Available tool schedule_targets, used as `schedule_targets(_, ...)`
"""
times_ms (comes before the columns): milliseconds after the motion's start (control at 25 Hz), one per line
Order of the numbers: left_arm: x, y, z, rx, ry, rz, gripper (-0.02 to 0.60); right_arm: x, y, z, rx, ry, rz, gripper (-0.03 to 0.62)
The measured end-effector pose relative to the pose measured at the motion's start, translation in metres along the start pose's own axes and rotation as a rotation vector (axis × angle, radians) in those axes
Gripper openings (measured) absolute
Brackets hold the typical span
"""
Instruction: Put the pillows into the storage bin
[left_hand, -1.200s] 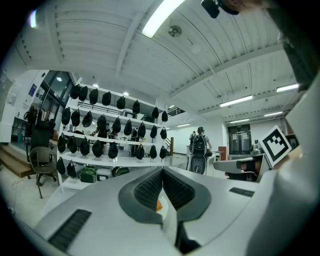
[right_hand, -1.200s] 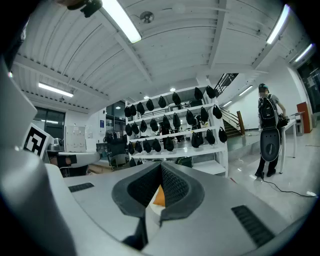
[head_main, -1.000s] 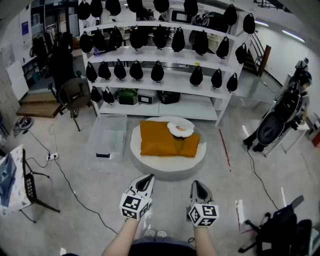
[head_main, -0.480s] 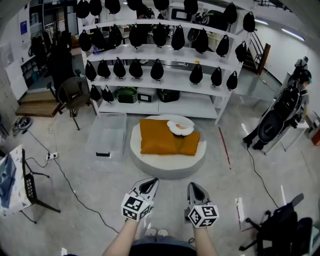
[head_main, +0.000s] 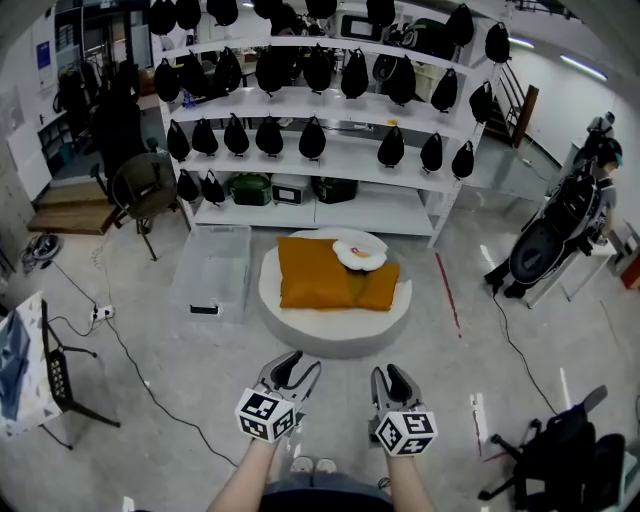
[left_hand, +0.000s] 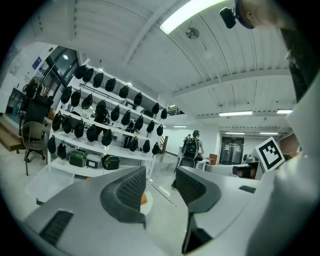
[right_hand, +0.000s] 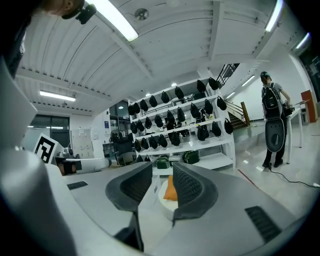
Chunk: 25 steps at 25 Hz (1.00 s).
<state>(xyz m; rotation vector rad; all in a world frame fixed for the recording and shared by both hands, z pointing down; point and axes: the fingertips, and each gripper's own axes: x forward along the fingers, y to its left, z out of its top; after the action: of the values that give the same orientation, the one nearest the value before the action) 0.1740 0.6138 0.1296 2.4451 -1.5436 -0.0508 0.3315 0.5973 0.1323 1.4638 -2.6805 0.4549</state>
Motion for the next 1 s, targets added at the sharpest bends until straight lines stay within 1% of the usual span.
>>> schedule_targets(80, 0.001, 0.004, 0.001, -0.005, -0.003, 0.002, 0.212, 0.005, 0.000, -0.001, 0.014, 0.003, 0.000, 0.156)
schedule_targets(200, 0.002, 0.012, 0.006, 0.003, -0.009, 0.005, 0.250, 0.014, 0.003, 0.004, 0.036, -0.015, 0.013, 0.193)
schedule_targets(320, 0.001, 0.022, 0.011, 0.012, -0.021, 0.006, 0.267, 0.024, 0.008, 0.009, 0.047, -0.033, 0.021, 0.204)
schedule_targets(480, -0.002, 0.036, 0.018, 0.026, -0.041, 0.005, 0.273, 0.030, 0.015, 0.008, 0.055, -0.051, 0.017, 0.210)
schedule_targets(600, -0.001, 0.047, 0.025, 0.021, -0.057, 0.010, 0.278, 0.034, 0.013, 0.007, 0.069, -0.057, 0.006, 0.210)
schedule_targets(720, 0.003, 0.053, 0.027, 0.020, -0.056, 0.012, 0.278, 0.041, 0.007, 0.011, 0.083, -0.066, -0.007, 0.210)
schedule_targets(840, 0.013, 0.063, 0.026, 0.030, -0.045, 0.012, 0.278, 0.055, 0.001, 0.020, 0.083, -0.083, -0.011, 0.210)
schedule_targets(1000, 0.034, 0.088, 0.029, 0.025, -0.051, 0.025, 0.278, 0.085, -0.007, 0.022, 0.085, -0.083, -0.006, 0.210)
